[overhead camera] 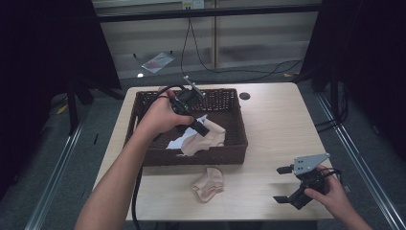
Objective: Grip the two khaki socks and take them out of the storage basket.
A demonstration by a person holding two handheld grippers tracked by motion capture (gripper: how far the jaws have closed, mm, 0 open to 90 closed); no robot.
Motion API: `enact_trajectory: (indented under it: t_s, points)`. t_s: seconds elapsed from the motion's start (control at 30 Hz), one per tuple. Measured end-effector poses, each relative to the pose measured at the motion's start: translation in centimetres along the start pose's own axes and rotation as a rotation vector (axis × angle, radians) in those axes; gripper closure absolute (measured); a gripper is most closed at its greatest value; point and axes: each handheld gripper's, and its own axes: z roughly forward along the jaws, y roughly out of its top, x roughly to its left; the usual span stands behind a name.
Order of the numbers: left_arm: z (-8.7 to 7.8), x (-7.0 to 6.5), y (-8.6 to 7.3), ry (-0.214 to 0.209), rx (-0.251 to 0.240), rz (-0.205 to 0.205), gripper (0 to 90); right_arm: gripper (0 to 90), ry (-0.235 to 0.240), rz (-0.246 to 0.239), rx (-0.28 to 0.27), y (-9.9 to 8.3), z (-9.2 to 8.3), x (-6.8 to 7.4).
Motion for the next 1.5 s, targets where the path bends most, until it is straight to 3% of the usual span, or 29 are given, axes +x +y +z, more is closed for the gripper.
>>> enact_trajectory:
  t_s: [0.37, 0.6, 0.63, 0.73, 0.83, 1.23, 1.5]
  points:
    - [0.5, -1.1, -0.2, -0.041, 0.005, 0.043, 85.0, 2.2, 0.008, 0.0, -0.003, 0.0, 0.0, 0.0]
    - [1.4, -1.6, -0.7, -0.029, -0.003, 0.049, 85.0, 2.2, 0.011, -0.001, -0.004, 0.0, -0.1, 0.0]
    - [1.5, -1.6, -0.7, -0.026, 0.01, 0.07, 84.9, 2.2, 0.01, -0.004, -0.004, 0.0, -0.1, 0.0]
    - [1.9, -1.9, -0.8, -0.023, 0.015, 0.082, 84.7, 2.2, 0.012, -0.005, -0.004, 0.0, -0.1, 0.0]
    - [2.5, -2.2, -0.9, -0.042, 0.021, 0.091, 84.6, 2.2, 0.013, -0.004, -0.004, 0.0, -0.1, 0.0]
    - [4.6, -2.2, -1.8, -0.051, 0.018, 0.084, 84.4, 2.2, 0.014, -0.004, -0.004, -0.1, -0.2, 0.0]
    - [5.9, -2.4, -2.2, -0.052, 0.027, 0.105, 81.5, 2.2, 0.016, -0.003, -0.006, 0.0, -0.3, 0.0]
